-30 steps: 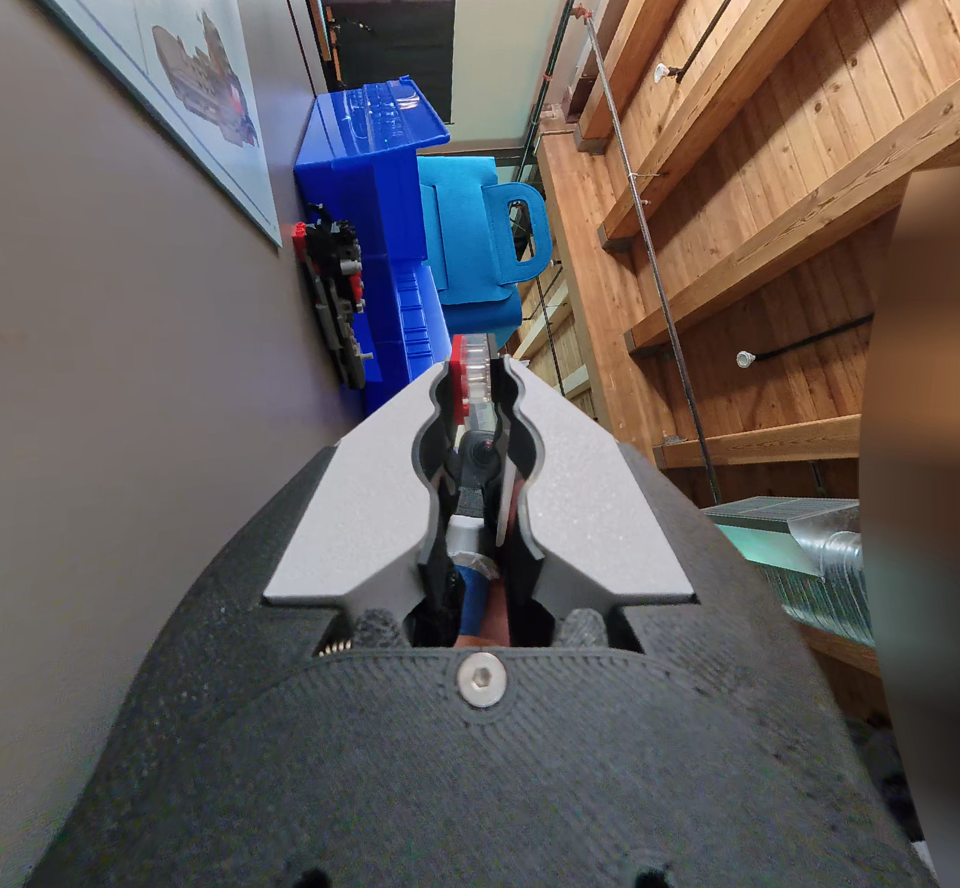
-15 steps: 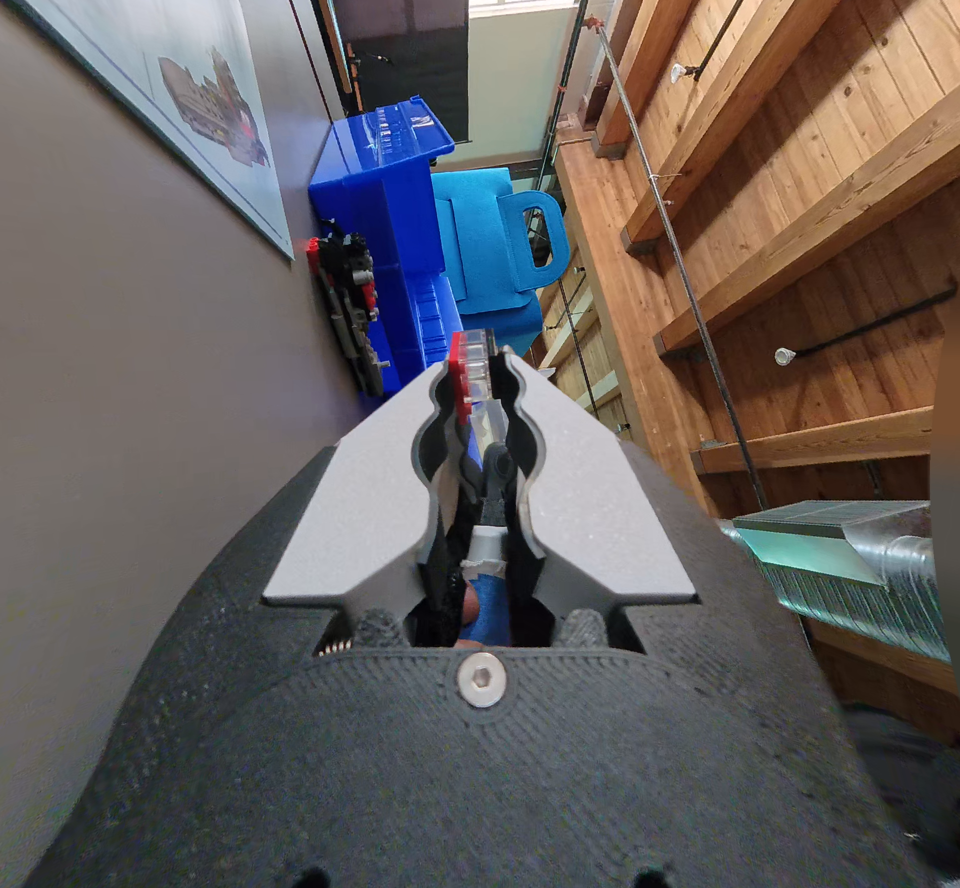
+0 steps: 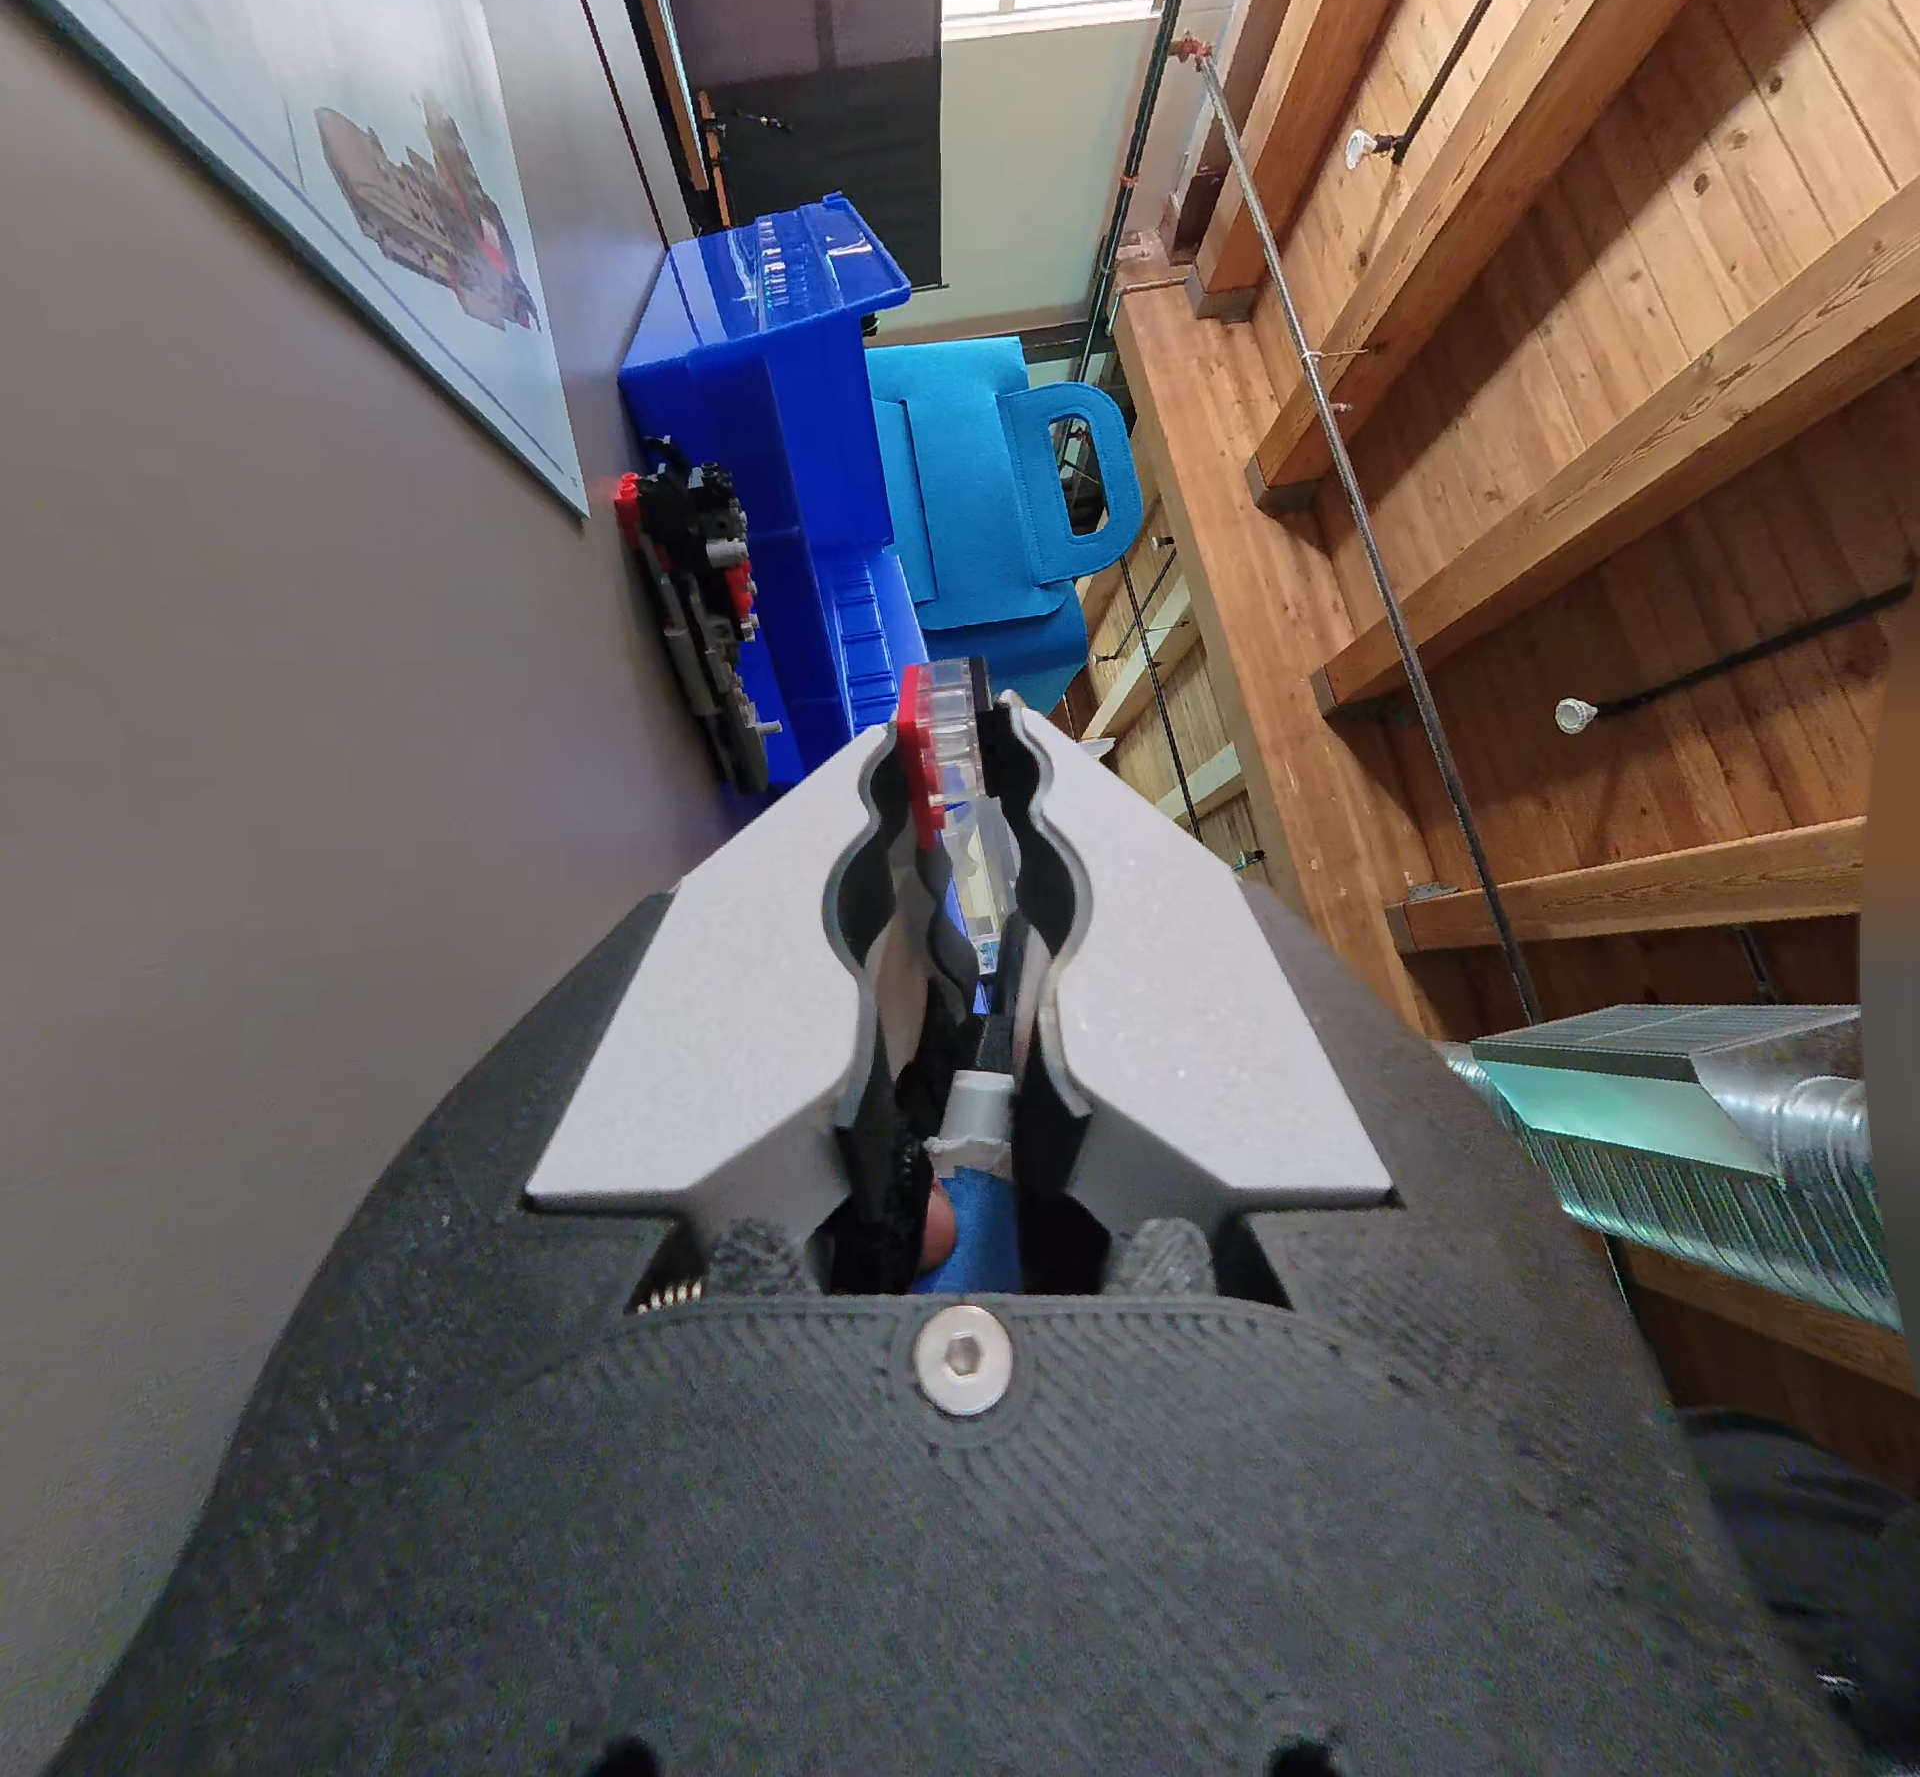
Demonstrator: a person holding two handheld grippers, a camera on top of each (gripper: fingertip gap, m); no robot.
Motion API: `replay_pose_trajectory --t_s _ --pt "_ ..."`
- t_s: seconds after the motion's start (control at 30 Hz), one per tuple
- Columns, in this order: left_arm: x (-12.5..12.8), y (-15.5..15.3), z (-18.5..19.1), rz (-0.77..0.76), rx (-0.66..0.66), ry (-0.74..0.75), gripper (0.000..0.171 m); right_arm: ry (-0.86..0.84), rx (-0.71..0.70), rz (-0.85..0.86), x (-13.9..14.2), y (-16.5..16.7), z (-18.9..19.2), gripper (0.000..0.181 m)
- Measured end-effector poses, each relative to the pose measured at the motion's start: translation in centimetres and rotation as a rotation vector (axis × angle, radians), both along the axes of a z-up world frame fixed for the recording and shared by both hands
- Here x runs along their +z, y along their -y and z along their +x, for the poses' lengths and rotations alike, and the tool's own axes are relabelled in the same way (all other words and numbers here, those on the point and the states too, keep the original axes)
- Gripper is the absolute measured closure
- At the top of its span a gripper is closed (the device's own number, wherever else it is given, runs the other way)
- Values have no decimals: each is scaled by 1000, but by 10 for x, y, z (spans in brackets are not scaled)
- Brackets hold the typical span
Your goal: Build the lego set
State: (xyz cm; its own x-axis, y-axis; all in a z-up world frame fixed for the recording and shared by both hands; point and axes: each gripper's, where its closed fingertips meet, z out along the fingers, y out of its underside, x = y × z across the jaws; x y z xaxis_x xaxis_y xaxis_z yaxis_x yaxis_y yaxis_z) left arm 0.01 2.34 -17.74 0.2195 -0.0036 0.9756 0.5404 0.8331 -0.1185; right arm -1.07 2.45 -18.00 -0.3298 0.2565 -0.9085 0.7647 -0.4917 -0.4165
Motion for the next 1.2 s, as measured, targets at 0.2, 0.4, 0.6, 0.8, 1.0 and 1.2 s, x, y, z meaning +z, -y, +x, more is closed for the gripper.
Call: replay_pose_trajectory --t_s 0.2,0.4,0.6,0.8,1.0,1.2 --pt "-1 1 0 -3 0 4 153 -14 -3 22 -1 1 0 163" --pt "-2 1 -1 12 -7 11 153 12 -7 -2 -2 0 -1 163" --pt "-3 0 -2 44 -27 30 155 92 -21 -97 -9 -5 -2 149" --pt "-4 -1 -2 39 -36 30 155 65 -8 -77 -7 -6 -1 147" --pt "-5 -3 -2 23 -39 31 154 49 5 -72 -5 -5 0 164" --pt "-5 -3 -1 10 -33 28 154 41 14 -57 -6 -4 1 164"
